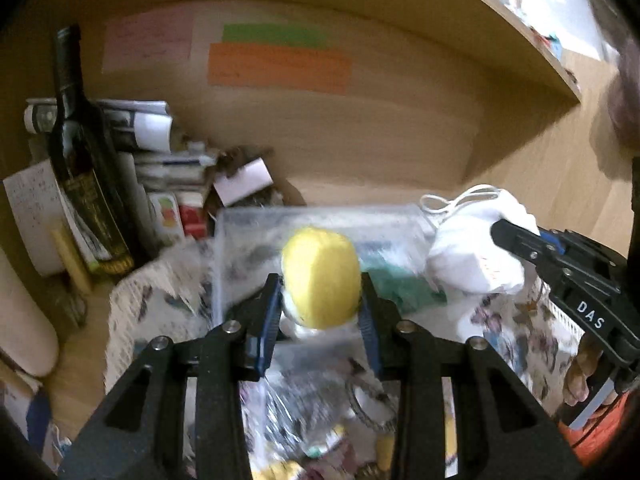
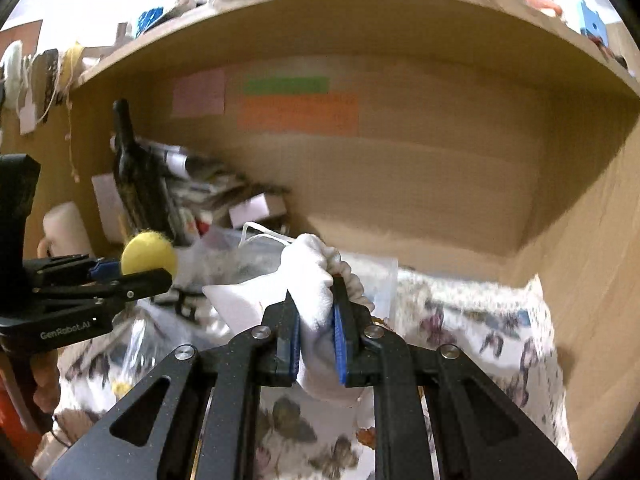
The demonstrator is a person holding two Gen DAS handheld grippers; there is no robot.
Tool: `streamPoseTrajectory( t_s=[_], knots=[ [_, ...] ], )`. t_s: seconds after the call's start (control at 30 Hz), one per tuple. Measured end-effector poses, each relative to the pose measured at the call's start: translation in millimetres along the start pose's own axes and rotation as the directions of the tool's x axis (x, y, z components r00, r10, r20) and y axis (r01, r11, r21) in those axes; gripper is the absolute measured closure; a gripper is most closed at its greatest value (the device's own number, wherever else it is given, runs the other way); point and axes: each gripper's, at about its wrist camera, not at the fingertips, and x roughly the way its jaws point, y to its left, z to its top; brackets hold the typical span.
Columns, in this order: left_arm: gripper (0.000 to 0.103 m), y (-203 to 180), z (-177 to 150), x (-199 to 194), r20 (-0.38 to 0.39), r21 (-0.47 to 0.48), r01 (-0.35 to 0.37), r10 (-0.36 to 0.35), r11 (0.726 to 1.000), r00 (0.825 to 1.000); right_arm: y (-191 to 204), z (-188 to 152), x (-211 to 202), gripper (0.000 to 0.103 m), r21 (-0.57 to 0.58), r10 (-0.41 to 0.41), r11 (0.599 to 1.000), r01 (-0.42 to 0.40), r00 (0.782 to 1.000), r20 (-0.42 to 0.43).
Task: Organize soft objects
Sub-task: 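Carry the ball and cloth bag over the box and release both inside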
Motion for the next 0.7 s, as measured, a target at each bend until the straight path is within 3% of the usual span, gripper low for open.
streamPoseTrajectory(
  t_s=[0.27, 0.47, 0.7],
  knots=[
    [0.067, 24.5, 23.9, 41.7, -0.061, -0.009, -0.038, 0.038, 0.999, 0.997, -2.8, 22.5, 38.6, 0.091, -0.018, 0.003, 1.0, -0.004, 1.0, -0.023],
    [0.067, 32.9, 21.1, 83.7, -0.156, -0.012, -0.033, 0.031, 0.999, 0.987, -0.6, 11.1, 90.4, 0.091, -0.036, 0.015, 0.999, -0.021, 0.988, -0.155],
    [0.067, 30.0, 10.4, 114.5, -0.249, 0.008, -0.011, 0.013, 1.0, 0.968, 2.9, -11.8, 132.0, 0.09, -0.079, -0.01, 0.997, -0.015, 0.954, -0.301]
  ],
)
